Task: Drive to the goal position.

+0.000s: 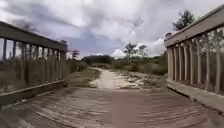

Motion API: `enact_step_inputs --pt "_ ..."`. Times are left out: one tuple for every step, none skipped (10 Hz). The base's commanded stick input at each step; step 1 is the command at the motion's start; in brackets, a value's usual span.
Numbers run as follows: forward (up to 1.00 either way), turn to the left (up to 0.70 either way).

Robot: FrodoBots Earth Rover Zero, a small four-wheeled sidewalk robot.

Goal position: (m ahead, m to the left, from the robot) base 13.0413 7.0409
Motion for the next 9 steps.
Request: enact_step_inputs --pt "0.85 0.00" --pt "0.85 0.00" --pt "0.85 0.00" --pt "0.85 0.00" --pt "0.85 0.00" --pt "0.85 0.00" --pt "0.85 0.00" --pt "0.85 0.00" --pt "0.85 0.00"
